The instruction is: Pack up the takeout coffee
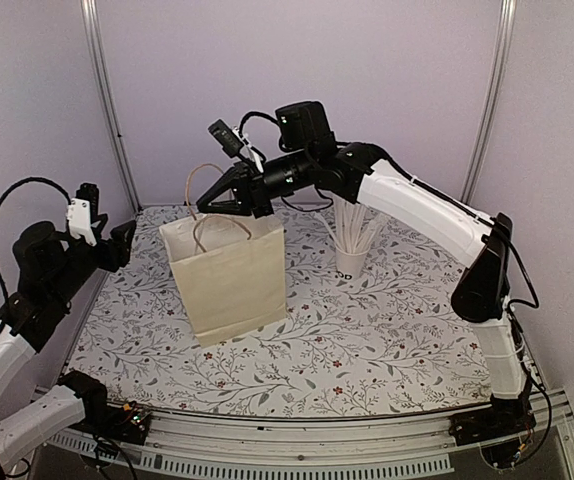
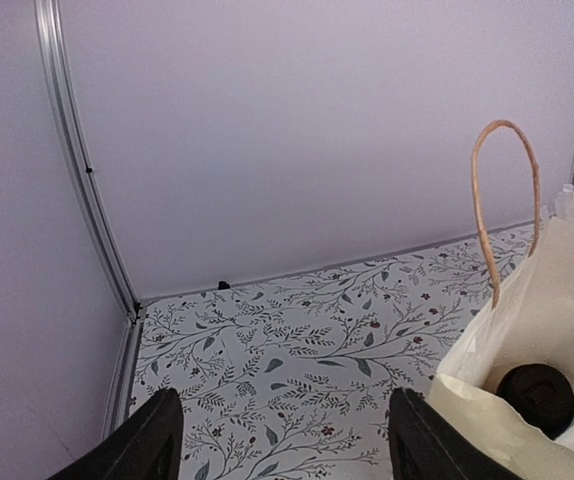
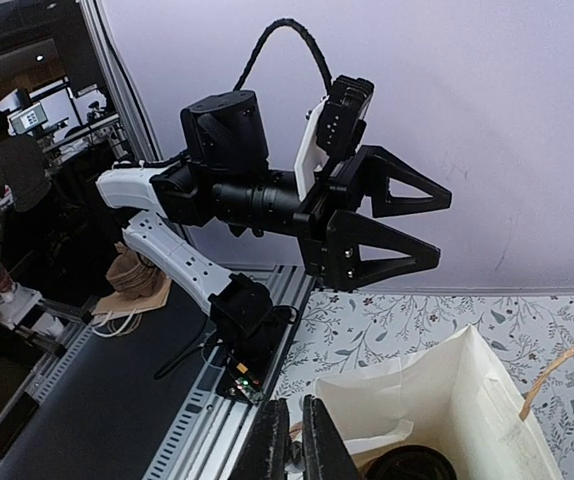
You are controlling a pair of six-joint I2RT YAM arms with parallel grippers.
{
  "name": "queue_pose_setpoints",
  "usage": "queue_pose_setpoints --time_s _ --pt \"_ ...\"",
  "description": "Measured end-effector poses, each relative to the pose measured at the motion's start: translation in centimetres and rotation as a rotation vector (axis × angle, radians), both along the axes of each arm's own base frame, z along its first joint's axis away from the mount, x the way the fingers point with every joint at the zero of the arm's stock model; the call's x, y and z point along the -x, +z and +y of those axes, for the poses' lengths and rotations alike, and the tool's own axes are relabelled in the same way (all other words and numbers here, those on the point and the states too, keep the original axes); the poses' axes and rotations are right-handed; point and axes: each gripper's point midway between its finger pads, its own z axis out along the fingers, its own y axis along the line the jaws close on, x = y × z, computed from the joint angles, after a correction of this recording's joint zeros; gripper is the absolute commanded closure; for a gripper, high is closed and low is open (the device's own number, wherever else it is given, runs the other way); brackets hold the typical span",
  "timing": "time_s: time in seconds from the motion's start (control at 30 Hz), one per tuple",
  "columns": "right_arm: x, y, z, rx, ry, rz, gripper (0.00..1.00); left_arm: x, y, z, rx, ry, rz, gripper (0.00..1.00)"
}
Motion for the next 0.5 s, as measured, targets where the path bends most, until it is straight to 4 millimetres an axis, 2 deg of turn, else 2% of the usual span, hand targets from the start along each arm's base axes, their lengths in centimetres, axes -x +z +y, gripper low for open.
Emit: queue_pose_setpoints --time_s 0.07,0.13,0.23,0.5 --pt "-0.2 -0.6 0.4 0.012 -0.015 0.001 0.81 0.0 0.0 0.0 0.000 -0.003 0.001 0.28" --pt "-0.9 -1.1 0.7 0.022 -0.052 -0.007 0.67 0.0 0.0 -0.1 0.000 -0.004 0.001 0.28" --pt "-2.4 -1.6 0.9 0.041 -0.128 -0.027 0.60 0.0 0.0 -0.1 0.000 -0.010 0.001 0.28" --pt "-5.9 -3.3 0.7 0.110 -0.325 -0.140 0.54 0.0 0.0 -0.2 0.000 -0.018 0.001 0.27"
